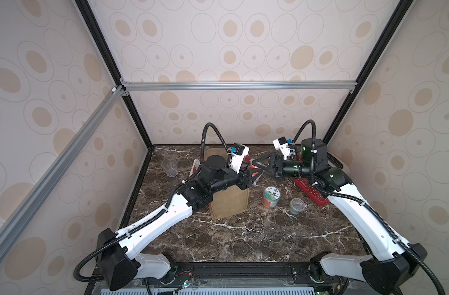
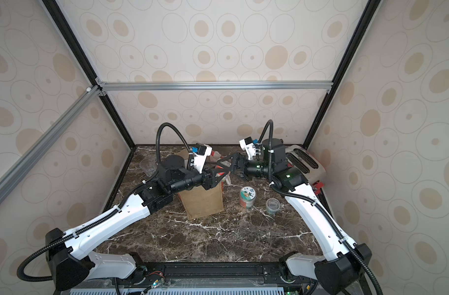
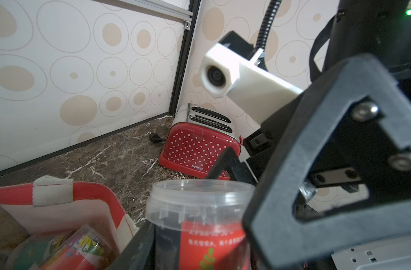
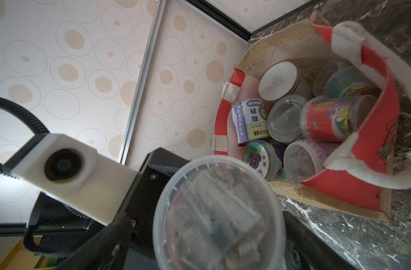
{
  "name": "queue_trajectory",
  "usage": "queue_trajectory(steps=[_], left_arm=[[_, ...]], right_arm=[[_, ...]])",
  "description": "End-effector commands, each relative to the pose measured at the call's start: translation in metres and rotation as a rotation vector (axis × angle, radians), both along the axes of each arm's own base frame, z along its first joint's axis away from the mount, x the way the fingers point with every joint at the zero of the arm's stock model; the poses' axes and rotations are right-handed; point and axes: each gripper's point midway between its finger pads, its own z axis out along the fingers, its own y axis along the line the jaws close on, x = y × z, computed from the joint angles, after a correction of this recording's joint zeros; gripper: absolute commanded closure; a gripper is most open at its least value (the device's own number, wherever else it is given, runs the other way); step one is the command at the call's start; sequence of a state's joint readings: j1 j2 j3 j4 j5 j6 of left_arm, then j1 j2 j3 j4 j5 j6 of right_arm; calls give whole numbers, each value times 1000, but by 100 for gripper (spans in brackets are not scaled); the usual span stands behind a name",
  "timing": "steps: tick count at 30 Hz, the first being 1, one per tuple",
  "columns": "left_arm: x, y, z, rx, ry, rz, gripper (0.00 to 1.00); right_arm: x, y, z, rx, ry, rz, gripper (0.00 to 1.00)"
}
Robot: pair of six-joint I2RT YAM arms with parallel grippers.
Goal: Take out the seed jars from the canvas bag
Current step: Pick up the seed jar from the canvas bag, then place the seed jar at the center of the board.
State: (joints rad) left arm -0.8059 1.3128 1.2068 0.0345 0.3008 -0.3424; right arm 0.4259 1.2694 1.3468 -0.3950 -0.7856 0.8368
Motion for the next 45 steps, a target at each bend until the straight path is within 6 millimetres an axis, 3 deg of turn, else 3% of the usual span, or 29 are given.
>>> queue_trajectory(steps=[1, 10, 12, 17, 22, 27, 34, 38, 45], left_arm=[[-3, -2, 30, -30, -80, -5, 43], [-5, -6, 24, -21, -74, -17, 42], [-5, -7, 23, -19, -72, -19, 36], [-3, -3, 22, -19, -71, 6, 5], [1, 9, 20, -3, -61, 71, 2], [5, 37, 17, 47, -41, 189, 2], [14, 87, 8, 180, 15, 400, 2], [38, 121, -16, 324, 108, 555, 2], [71, 167, -70, 475, 360, 712, 2]], right_arm=[[-6, 10, 2, -8, -4, 49, 8], [-3, 15, -7, -23, 15, 46, 30], [-3, 14, -8, -26, 12, 39, 34], [-1, 9, -10, -46, -10, 4, 36], [-2, -2, -25, -114, -22, -39, 36], [-16, -32, -68, -278, -34, -113, 35], [-58, -70, -134, -499, -145, -160, 35], [-75, -77, -169, -617, -224, -165, 34], [-76, -95, -225, -796, -272, -238, 34]])
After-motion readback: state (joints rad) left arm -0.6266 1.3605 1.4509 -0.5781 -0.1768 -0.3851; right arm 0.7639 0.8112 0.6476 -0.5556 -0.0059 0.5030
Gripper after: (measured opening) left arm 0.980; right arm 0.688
